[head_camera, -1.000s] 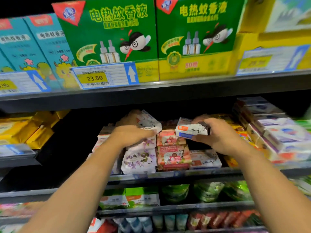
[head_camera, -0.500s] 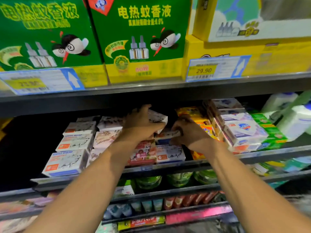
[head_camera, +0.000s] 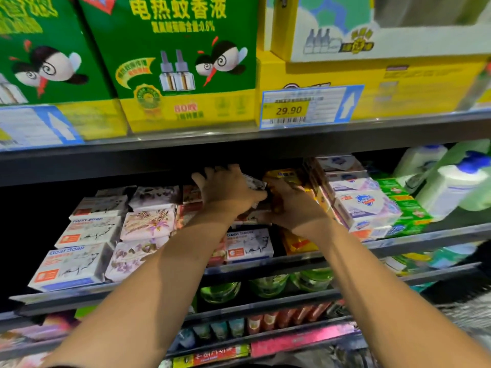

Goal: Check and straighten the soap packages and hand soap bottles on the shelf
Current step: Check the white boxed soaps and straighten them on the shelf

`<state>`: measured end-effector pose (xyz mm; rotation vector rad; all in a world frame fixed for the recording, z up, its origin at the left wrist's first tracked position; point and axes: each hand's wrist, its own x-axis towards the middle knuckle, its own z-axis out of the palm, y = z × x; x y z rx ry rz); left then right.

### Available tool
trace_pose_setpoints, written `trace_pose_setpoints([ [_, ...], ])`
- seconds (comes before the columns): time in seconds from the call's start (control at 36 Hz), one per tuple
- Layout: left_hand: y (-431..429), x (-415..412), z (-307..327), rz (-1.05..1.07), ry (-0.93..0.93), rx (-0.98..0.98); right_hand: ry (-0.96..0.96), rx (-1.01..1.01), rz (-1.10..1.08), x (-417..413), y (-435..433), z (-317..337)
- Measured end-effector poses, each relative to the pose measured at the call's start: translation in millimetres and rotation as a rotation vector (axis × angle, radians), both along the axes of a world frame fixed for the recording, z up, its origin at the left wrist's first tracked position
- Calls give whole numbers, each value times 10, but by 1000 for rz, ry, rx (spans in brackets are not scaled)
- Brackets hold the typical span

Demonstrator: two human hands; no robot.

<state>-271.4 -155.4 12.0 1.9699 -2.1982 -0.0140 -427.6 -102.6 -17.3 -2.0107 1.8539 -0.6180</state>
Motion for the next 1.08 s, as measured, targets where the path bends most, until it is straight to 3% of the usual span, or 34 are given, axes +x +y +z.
trace_pose_setpoints([
  [0.28, 26, 270, -89, -246, 168, 132, 108, 56, -27, 13, -102, -26],
  [0.39, 19, 546, -150, -400, 7, 41, 107, 141, -16, -80, -158, 20],
  [0.47, 53, 574, -201, -494, -46, 92, 136, 180, 43, -84, -174, 69],
  [0.56, 108, 542, -191, -484, -153, 58, 159, 172, 32, -58, -217, 97],
  [0.86, 223, 501, -255, -461, -129, 318, 153, 227, -90, 38, -284, 64],
  [1.0, 294, 631, -171, -514, -213, 329, 327, 285, -35, 246, -331, 154],
  [1.08, 295, 716, -171, -528, -109, 369, 377, 333, 25, 255, -425, 105],
])
